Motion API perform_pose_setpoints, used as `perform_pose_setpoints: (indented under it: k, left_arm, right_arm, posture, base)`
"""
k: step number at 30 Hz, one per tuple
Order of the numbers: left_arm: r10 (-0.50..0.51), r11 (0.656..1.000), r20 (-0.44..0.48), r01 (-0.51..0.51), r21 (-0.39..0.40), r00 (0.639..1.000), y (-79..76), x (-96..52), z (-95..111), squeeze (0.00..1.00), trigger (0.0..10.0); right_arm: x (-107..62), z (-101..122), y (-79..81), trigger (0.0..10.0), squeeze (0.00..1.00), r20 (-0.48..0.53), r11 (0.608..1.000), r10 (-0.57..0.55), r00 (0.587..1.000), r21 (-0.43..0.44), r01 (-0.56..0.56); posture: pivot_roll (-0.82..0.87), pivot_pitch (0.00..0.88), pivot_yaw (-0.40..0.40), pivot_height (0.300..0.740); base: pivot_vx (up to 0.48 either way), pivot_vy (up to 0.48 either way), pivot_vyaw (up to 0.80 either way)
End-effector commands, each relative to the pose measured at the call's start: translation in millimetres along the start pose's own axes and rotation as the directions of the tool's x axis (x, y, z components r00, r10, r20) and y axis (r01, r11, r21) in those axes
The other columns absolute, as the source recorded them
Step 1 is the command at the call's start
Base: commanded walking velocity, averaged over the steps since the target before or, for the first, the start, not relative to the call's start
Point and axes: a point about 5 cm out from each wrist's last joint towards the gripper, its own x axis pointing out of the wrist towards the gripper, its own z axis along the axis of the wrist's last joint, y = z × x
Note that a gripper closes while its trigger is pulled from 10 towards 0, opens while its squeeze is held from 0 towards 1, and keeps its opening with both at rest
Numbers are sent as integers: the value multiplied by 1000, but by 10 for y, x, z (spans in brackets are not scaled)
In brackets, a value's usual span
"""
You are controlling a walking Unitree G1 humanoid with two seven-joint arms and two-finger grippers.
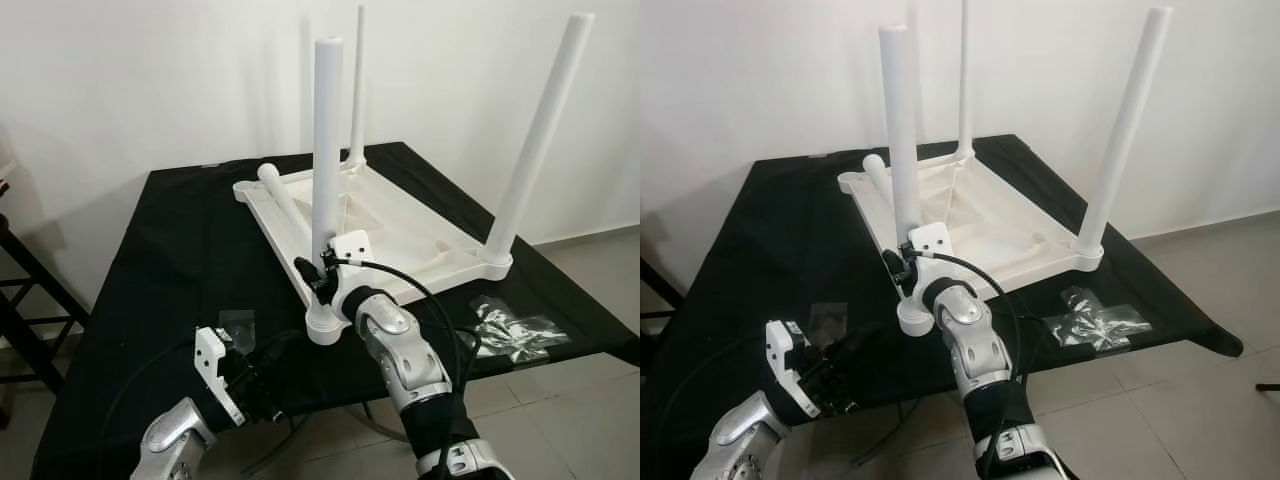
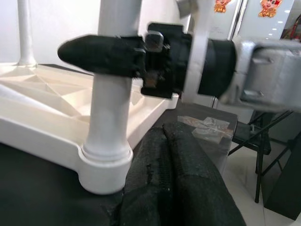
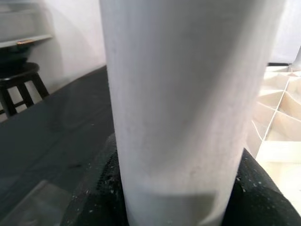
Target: Building children table
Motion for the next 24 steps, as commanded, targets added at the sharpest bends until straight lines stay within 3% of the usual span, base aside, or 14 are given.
perform_pose_setpoints:
  k: [1, 2, 6, 8, 9, 11, 12, 13, 14, 15, 17, 19, 21, 24]
  left_arm:
    - [3, 1000, -17, -3, 5, 1000, 28, -10, -10, 0, 10000]
    - [2, 1000, -16, -2, 3, 1000, 28, -6, -9, 0, 10000]
    - [0, 1000, -15, 0, 0, 1000, 26, 8, -10, 0, 10000]
    - [0, 1000, -14, 0, -1, 1000, 25, 13, -14, 0, 10000]
    - [0, 1000, -14, 0, -1, 1000, 25, 15, -13, 0, 10000]
    - [-1, 1000, -13, 1, -2, 1000, 25, 17, -14, 0, 10000]
    - [-1, 1000, -13, 1, -3, 1000, 24, 19, -15, 0, 10000]
    - [-1, 1000, -13, 1, -3, 1000, 23, 21, -16, 0, 10000]
    - [-1, 1000, -13, 1, -3, 1000, 23, 21, -16, 0, 10000]
    - [-1, 1000, -12, 1, -2, 1000, 22, 24, -15, 0, 10000]
    - [-1, 1000, -12, 1, -2, 1000, 22, 24, -15, 0, 10000]
    - [3, 1000, -9, -3, 2, 1000, 19, 27, -16, 0, 10000]
    - [5, 1000, -8, -5, 4, 1000, 14, 23, -17, 0, 10000]
    - [5, 1000, -9, -5, 5, 1000, 7, 17, -19, 0, 10000]
  right_arm:
    - [-87, -295, -163, 10000, 318, -147, 993, -102, 984, 51, 111]
    - [-59, -160, -145, 10000, 1000, -105, 998, -48, 993, 44, 52]
    - [3, 127, -105, 10000, 1000, 32, 989, 149, 988, 6, -150]
    - [1, 217, -57, 10000, 1000, 41, 945, 326, 945, -21, -325]
    - [-6, 252, -68, 10000, 227, 16, 907, 418, 908, -54, -417]
    - [-13, 270, -85, 10000, 227, -5, 879, 473, 881, -75, -472]
    - [-24, 298, -114, 10000, 0, -27, 836, 533, 845, -135, -532]
    - [-32, 314, -134, 10000, 0, -44, 805, 568, 822, -175, -566]
    - [-32, 314, -134, 10000, 0, -44, 805, 568, 822, -175, -566]
    - [-42, 321, -169, 10000, 0, -78, 754, 623, 778, -203, -624]
    - [-42, 321, -169, 10000, 0, -78, 754, 623, 778, -203, -624]
    - [-43, 310, -258, 10000, 0, -150, 683, 694, 704, -174, -710]
    - [-10, 329, -329, 10000, 0, -174, 666, 714, 678, -131, -735]
    - [12, 330, -351, 10000, 0, -176, 675, 711, 681, -101, -731]
  posture:
    - [-3, 0, 22, 740]
    - [-5, 0, 23, 740]
    - [-6, 0, 28, 740]
    - [-8, 0, 26, 740]
    - [-5, 0, 25, 740]
    - [-6, 0, 24, 740]
    - [-4, 0, 22, 740]
    - [-4, 0, 22, 740]
    - [-4, 0, 22, 740]
    - [6, 0, 14, 740]
    - [6, 0, 14, 740]
    - [13, 0, 8, 740]
    - [18, 0, 8, 740]
    - [20, 0, 9, 740]
  base:
    - [0, 0, 0]
    - [0, 0, 0]
    - [0, 0, 0]
    - [0, 0, 0]
    - [0, 0, 0]
    - [0, 0, 0]
    - [0, 0, 0]
    - [0, 0, 0]
    - [0, 0, 0]
    - [0, 0, 0]
    - [0, 0, 0]
    - [0, 0, 0]
    - [0, 0, 0]
    - [0, 0, 0]
